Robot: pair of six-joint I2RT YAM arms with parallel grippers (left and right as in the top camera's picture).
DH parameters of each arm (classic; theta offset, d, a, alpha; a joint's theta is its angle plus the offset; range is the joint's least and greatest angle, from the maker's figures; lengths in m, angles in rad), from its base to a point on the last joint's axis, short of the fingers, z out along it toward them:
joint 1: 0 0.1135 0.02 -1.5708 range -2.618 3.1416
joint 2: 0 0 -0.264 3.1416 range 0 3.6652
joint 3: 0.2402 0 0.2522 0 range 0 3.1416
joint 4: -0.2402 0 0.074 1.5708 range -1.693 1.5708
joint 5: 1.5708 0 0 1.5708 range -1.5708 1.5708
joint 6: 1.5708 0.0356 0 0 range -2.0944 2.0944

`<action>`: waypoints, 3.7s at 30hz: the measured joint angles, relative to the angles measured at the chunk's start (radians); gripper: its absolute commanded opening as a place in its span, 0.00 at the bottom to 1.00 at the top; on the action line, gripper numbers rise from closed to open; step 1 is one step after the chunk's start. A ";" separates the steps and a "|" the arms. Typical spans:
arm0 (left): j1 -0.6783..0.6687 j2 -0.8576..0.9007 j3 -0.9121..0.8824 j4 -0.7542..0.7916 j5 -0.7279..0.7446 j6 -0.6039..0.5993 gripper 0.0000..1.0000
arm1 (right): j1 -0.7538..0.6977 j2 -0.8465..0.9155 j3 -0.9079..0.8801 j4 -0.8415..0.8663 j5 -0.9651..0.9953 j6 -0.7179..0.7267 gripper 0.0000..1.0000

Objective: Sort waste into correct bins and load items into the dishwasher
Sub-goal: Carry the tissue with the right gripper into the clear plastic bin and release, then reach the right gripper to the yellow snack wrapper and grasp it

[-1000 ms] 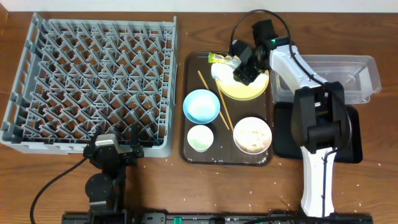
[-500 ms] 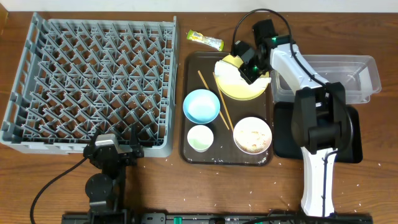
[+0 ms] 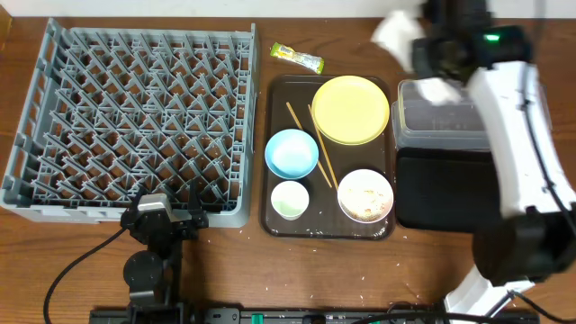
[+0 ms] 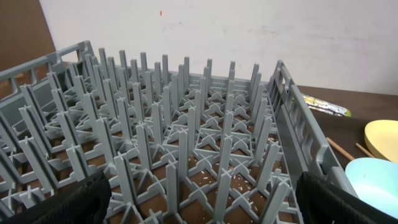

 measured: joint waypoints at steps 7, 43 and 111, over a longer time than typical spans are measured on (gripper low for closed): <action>0.000 0.000 0.000 0.000 0.000 0.000 0.95 | -0.136 0.024 -0.091 -0.070 0.087 0.301 0.01; 0.000 0.000 0.000 0.000 0.000 0.000 0.95 | 0.182 -0.026 0.100 0.234 -0.133 -0.032 0.99; 0.000 0.000 0.000 0.000 0.000 0.000 0.95 | 0.267 0.818 0.482 0.525 -0.253 -0.172 0.66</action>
